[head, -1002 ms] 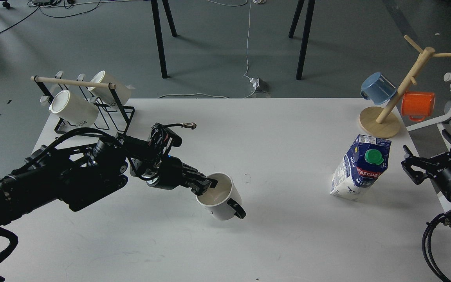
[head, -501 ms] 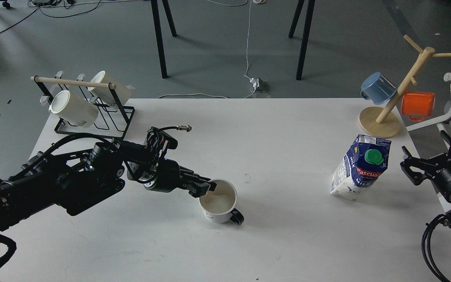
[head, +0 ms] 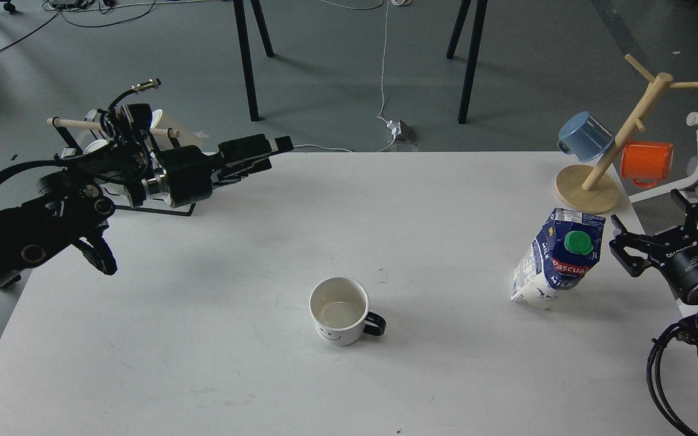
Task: Place cup and milk with both arms
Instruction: 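Release the mug and raise the left arm away, then move the right gripper to the base of the milk carton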
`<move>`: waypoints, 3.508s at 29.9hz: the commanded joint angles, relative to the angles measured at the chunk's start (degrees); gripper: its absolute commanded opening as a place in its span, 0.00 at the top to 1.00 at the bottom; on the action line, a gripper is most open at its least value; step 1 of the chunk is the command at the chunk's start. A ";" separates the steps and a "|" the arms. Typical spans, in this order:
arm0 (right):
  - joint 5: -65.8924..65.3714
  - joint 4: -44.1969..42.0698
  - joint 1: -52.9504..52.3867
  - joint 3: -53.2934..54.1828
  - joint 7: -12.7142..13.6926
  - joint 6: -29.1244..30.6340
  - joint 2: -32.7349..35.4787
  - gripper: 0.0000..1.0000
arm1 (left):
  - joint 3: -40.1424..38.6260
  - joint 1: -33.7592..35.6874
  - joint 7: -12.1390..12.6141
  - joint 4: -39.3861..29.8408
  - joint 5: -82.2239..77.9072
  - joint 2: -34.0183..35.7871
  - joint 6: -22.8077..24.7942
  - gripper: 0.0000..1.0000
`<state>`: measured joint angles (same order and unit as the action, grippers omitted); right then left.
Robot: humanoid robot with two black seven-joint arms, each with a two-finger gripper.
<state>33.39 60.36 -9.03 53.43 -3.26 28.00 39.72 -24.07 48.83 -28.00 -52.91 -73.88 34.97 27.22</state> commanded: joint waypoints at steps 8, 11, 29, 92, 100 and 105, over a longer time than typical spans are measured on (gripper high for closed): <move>3.51 5.73 17.36 5.00 -0.08 0.00 2.03 0.03 | -0.72 -0.14 0.00 0.00 37.39 9.41 0.78 0.01; 7.12 5.47 21.33 6.16 -0.08 0.00 1.94 0.02 | -0.54 -0.22 0.00 0.00 37.67 9.41 0.78 0.01; 3.70 8.46 19.31 -5.01 -0.26 0.00 -13.70 0.02 | -0.80 -1.19 0.00 -0.61 37.84 8.89 0.78 0.01; 3.61 7.66 13.69 -2.02 -0.52 0.00 -17.04 0.02 | -0.71 -2.68 0.00 0.09 38.11 8.80 0.78 0.01; 3.70 7.58 13.60 0.62 -0.52 0.00 -16.61 0.02 | -0.63 -2.77 0.00 0.09 38.02 8.80 0.78 0.01; 3.61 7.22 13.34 0.97 -0.52 0.00 -16.60 0.02 | -0.54 -2.77 0.00 0.09 38.11 8.80 0.78 0.01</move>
<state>37.06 67.75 4.57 54.36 -3.78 28.00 23.10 -24.63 46.06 -28.00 -52.80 -35.86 43.77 28.00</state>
